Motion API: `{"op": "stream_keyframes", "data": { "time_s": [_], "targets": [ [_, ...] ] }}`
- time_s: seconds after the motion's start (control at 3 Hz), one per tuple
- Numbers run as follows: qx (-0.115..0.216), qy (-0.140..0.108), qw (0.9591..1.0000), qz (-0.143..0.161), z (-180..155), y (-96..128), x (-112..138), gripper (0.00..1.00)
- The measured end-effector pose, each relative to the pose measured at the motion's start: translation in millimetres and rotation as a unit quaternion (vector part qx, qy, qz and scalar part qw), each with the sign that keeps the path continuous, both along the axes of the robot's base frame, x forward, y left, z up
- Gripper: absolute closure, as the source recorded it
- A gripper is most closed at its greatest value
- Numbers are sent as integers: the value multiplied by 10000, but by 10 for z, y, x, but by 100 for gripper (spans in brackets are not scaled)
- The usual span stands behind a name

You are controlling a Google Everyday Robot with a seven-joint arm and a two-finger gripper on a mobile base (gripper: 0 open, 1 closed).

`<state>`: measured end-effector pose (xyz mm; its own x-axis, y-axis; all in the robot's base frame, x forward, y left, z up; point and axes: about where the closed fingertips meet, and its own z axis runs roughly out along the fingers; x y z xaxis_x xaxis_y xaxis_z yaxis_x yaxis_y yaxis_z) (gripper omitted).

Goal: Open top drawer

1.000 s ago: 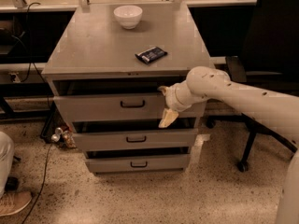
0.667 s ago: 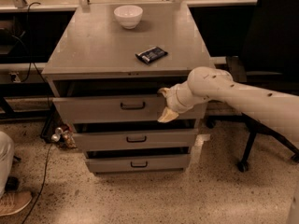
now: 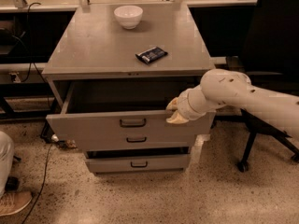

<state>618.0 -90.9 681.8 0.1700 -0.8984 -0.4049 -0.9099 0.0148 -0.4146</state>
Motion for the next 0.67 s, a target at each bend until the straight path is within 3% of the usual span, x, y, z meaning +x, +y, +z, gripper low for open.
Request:
{"op": "stream_keyframes", "data": {
  "time_s": [0.33, 0.67],
  "targets": [
    [0, 0, 10000, 0, 0, 0, 0, 100],
    [-114, 15, 9999, -9, 9, -29, -240, 100]
  ]
}}
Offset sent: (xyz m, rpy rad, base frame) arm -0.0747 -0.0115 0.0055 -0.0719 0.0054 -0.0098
